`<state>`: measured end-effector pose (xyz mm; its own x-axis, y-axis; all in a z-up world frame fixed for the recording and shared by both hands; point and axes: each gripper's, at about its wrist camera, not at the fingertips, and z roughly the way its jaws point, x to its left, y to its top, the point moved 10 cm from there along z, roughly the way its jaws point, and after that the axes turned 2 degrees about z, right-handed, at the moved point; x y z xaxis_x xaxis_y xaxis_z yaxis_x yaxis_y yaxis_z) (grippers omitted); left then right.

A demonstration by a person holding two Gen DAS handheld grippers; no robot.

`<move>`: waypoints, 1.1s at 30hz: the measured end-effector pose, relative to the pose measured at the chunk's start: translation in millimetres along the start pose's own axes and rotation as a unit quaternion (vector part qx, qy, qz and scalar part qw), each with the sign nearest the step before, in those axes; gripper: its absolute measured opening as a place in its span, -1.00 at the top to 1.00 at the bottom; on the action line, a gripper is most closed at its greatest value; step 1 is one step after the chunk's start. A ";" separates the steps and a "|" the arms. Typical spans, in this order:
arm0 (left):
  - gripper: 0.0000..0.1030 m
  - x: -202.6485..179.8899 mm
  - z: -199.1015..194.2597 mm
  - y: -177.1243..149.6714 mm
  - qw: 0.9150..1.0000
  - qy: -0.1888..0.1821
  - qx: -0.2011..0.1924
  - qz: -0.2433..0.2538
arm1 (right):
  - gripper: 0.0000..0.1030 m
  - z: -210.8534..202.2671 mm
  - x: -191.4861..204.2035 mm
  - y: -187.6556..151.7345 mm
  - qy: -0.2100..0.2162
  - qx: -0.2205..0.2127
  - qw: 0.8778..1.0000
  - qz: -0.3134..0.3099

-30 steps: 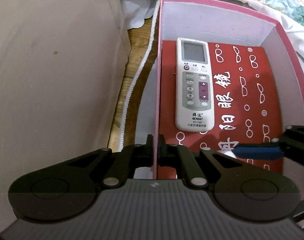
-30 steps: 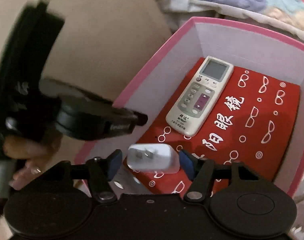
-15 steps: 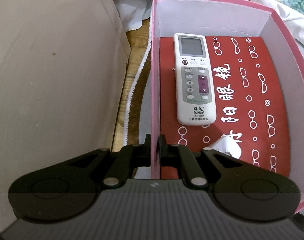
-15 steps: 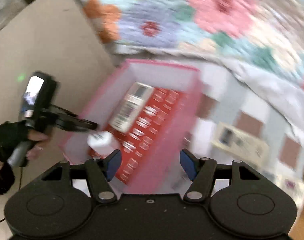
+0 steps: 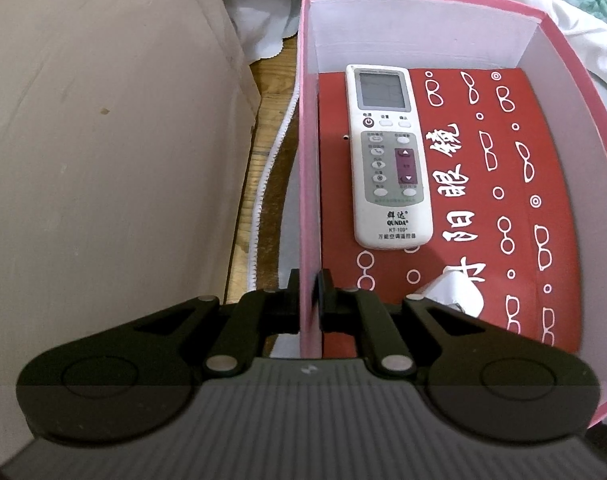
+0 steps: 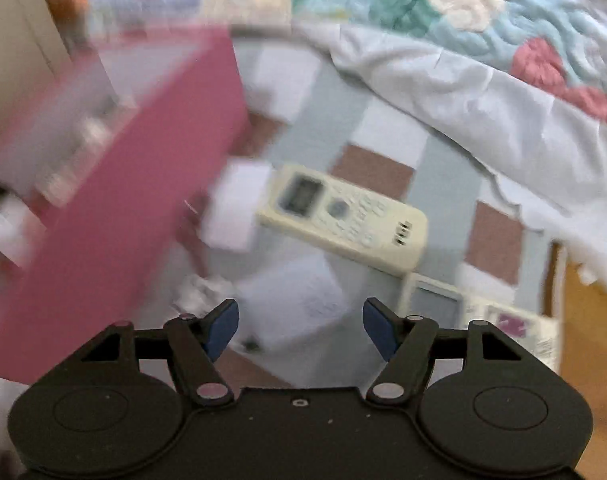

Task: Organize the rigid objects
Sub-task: 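Grasp the larger white charger with the right gripper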

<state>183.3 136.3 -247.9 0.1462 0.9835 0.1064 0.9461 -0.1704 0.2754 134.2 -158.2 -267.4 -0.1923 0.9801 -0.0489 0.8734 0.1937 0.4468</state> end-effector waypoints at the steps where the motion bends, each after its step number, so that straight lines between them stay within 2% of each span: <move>1: 0.88 0.1 0.4 0.1 1.000 0.000 0.001 0.000 | -0.46 5.4 3.4 -0.1 -0.008 0.011 1.000 -0.017; 5: 0.88 -0.2 1.1 0.2 1.000 -0.001 0.003 0.002 | -0.49 25.8 7.5 1.6 0.003 0.013 0.999 -0.047; 7: 0.88 -0.3 1.1 0.3 1.000 0.000 0.003 0.003 | -0.38 26.8 -0.5 8.1 0.039 0.002 0.999 0.000; 9: 0.88 -0.9 1.4 0.3 1.000 0.000 0.004 0.005 | -0.34 22.8 -7.5 10.0 0.045 -0.001 0.999 0.016; 16: 0.88 -1.2 1.8 0.1 1.000 0.001 0.003 0.007 | -0.33 -15.4 -9.9 9.4 0.067 -0.038 0.996 0.051; 20: 0.88 -1.1 1.5 -0.3 1.000 0.000 0.002 0.007 | -0.33 -50.3 5.7 21.1 0.106 -0.059 0.990 0.068; 26: 0.88 -1.8 -0.8 -1.9 1.000 0.004 -0.003 0.013 | -0.33 -115.4 57.7 46.7 0.187 -0.101 0.977 0.031; 30: 0.88 -0.4 -1.8 -1.6 1.000 0.001 -0.003 0.015 | -0.33 -137.0 109.9 49.3 0.181 -0.114 0.976 -0.044; 33: 0.88 -0.1 -2.1 -1.4 1.000 -0.001 -0.004 0.018 | -0.33 -129.9 144.3 49.9 0.210 -0.097 0.970 -0.072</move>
<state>181.3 136.3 -246.2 0.1798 0.9770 0.1149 0.9382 -0.2055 0.2785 91.9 -12.8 -136.2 -0.5080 0.8309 0.2269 0.7307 0.2763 0.6243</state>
